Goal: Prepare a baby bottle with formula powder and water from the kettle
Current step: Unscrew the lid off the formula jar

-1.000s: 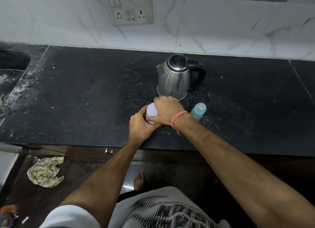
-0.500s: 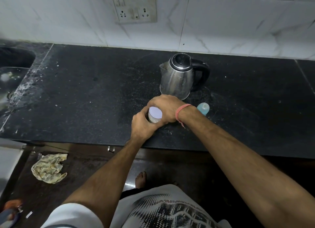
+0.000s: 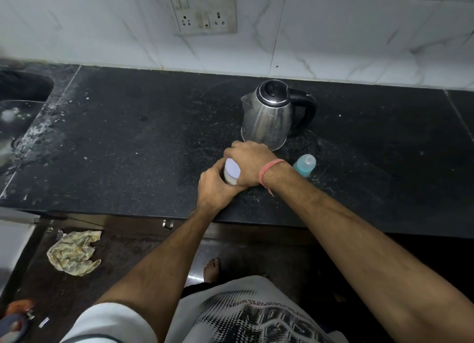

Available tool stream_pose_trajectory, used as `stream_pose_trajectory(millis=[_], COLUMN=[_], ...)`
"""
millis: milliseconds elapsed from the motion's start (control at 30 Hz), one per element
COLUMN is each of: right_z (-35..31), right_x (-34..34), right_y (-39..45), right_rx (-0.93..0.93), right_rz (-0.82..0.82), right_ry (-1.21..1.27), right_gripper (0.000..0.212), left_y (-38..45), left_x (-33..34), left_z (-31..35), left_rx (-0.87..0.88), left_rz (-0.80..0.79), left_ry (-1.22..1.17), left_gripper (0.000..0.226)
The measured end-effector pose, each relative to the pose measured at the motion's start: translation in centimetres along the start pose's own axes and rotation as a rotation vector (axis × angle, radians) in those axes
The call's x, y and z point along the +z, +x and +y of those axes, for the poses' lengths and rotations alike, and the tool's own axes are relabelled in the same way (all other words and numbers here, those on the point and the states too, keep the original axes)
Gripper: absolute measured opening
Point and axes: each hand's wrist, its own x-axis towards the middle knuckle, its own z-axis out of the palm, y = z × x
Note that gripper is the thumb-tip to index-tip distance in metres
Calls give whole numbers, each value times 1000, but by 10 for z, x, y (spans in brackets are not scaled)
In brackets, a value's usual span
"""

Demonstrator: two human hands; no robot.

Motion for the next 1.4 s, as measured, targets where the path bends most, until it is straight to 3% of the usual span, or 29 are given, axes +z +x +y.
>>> stream_pose_trajectory(millis=[200,400,567,733,833,967,1400], right_z=[8,16,29,28,21,15,26], right_x=[-2,12,24,54,74,104,158], right_y=[-2,-14,-43,-75,-89,-104,-117], right_rx=[-184,-296,-51,193,339,445,482], right_rz=[-31,116,238,499,559,566,445], right_ry=[-14,-5,327,485,515,546,565], right_gripper=[65,54,72,68,61,53,31], left_y=[-1,-2,-2,-3,-3,-4,-6], left_x=[2,2,-1,-1,-1,0,-2], left_z=[1,1,-1,2,2,3,15], left_rx=[-28,-28,13,30,6,-9,-36], left_rz=[29,31,13,2,10,17,25], left_ry=[19,48,-9,-16,16,49,107], left_gripper=[80,75,84,84,88,90,97])
